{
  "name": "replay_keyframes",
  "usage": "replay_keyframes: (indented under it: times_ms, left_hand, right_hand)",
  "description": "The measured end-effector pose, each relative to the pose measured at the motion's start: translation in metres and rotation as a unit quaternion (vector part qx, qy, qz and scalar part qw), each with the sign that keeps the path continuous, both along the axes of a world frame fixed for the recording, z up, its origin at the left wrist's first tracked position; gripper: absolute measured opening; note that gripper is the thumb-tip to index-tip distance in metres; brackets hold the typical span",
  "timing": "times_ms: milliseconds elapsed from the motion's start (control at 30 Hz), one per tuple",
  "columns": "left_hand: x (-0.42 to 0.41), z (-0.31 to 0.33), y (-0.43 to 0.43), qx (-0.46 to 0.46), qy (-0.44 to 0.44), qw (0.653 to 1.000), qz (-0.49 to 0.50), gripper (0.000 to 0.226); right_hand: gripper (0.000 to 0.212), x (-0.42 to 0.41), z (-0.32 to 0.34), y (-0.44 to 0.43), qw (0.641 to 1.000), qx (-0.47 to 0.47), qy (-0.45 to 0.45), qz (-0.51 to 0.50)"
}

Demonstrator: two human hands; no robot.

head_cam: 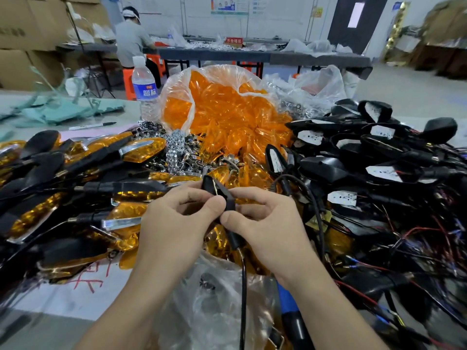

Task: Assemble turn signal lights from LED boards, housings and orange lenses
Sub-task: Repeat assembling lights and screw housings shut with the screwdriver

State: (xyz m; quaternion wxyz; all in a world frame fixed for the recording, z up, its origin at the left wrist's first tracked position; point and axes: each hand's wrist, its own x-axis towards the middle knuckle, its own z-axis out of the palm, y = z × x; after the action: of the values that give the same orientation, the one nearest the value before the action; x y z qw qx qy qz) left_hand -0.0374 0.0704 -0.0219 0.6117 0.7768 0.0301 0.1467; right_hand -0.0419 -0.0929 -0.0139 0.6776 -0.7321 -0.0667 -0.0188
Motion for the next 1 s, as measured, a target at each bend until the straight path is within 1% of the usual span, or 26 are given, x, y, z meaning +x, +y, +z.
replay_keyframes:
  times_ms: [67,167,233,300,367,433,500,567,633,667,700,767,900,1000]
  left_hand:
    - [0.001,-0.001,0.002,-0.013,0.005,1.000,-0.003,0.035]
    - [0.002,-0.003,0.002,-0.043,-0.006,0.999,0.011,0.005]
    - [0.003,-0.005,0.002,-0.067,-0.018,0.997,0.032,0.010]
    - [0.004,-0.006,0.001,-0.113,-0.027,0.993,0.020,0.015]
    - [0.004,-0.007,0.001,-0.159,-0.031,0.987,-0.003,0.022]
    - [0.003,-0.006,0.001,-0.187,-0.033,0.982,-0.012,0.021]
    - [0.003,-0.006,0.000,-0.165,-0.061,0.984,0.024,0.024]
    - [0.002,-0.007,0.000,-0.106,-0.101,0.987,0.069,0.043]
    - [0.000,-0.006,0.000,-0.070,-0.118,0.989,0.063,0.064]
    - [0.000,-0.005,0.000,-0.073,-0.113,0.990,0.047,0.068]
    - [0.000,-0.004,-0.001,-0.085,-0.105,0.990,0.029,0.068]
    - [0.000,-0.002,-0.003,-0.107,-0.090,0.990,0.005,0.060]
    - [-0.001,0.004,-0.001,-0.110,-0.082,0.991,0.005,0.040]
    - [0.000,0.006,0.003,-0.163,-0.060,0.985,-0.008,0.033]
  right_hand:
    - [0.035,0.000,-0.001,0.000,1.000,-0.006,-0.008,0.006]
    - [0.041,0.000,-0.003,0.001,1.000,-0.002,-0.005,0.013]
    - [0.045,0.001,-0.005,0.002,1.000,-0.001,0.005,0.003]
    - [0.045,0.003,-0.006,0.002,1.000,0.012,0.015,0.008]
    - [0.042,0.003,-0.004,0.003,0.998,0.052,0.032,0.034]
    - [0.040,0.003,-0.003,0.004,0.993,0.097,0.050,0.051]
    - [0.039,0.003,-0.003,0.006,0.990,0.115,0.060,0.053]
    - [0.039,0.003,-0.004,0.007,0.991,0.101,0.060,0.060]
    - [0.038,0.002,-0.005,0.007,0.992,0.089,0.057,0.074]
    - [0.037,0.002,-0.005,0.007,0.991,0.089,0.056,0.081]
    - [0.037,0.001,-0.004,0.007,0.990,0.091,0.057,0.087]
    - [0.037,0.001,-0.004,0.006,0.990,0.095,0.056,0.089]
    - [0.037,0.000,-0.003,0.004,0.991,0.085,0.059,0.080]
    - [0.035,-0.001,-0.001,0.005,0.992,0.072,0.064,0.083]
